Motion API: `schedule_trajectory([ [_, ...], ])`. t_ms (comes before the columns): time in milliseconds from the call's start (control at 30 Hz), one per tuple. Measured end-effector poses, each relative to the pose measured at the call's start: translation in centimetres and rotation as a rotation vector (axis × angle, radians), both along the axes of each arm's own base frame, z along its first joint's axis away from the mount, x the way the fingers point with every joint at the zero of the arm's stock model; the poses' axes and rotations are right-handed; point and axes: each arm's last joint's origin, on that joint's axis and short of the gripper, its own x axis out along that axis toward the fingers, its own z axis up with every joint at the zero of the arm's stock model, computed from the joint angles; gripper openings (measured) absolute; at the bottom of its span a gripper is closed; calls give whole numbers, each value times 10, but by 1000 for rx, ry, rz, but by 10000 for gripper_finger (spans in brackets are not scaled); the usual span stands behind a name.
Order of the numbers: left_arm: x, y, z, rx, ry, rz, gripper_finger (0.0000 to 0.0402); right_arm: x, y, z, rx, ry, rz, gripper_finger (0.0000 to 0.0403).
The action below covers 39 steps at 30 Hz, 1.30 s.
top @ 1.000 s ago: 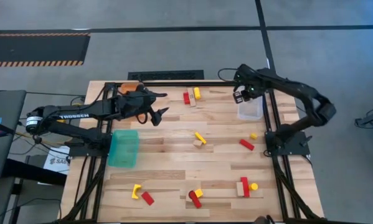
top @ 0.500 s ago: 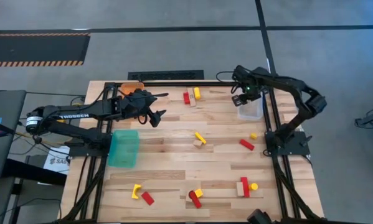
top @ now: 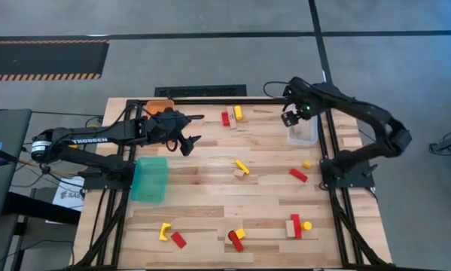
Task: Sort & place blocks by color
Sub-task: Put the red wooden block into the orange bin
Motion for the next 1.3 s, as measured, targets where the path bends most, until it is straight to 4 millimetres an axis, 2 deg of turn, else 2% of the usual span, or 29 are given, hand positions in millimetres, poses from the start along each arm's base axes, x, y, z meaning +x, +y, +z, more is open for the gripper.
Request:
schedule_trajectory([
  [167, 0, 0, 0, -1, 0, -2, 358, 7, 48, 15, -28, -116, 78, 301],
  [267, 0, 0, 0, 13, 2, -2, 358, 12, 80, 17, -31, -165, 179, 301],
  [467, 1, 0, 1, 14, -13, -3, 358, 15, 138, -2, 12, -188, 394, 301],
  [733, 3, 0, 4, 11, -43, -44, 358, 5, 191, -29, 95, -148, 463, 302],
  [833, 4, 0, 5, 6, -58, -55, 358, -1, 199, -42, 110, -112, 435, 302],
  [1033, 6, 1, 9, 32, -101, -65, 358, -12, 192, -73, 122, 11, 361, 302],
  [1300, 8, 1, 12, 37, -136, -73, 358, -2, 183, -101, 183, 115, 419, 302],
])
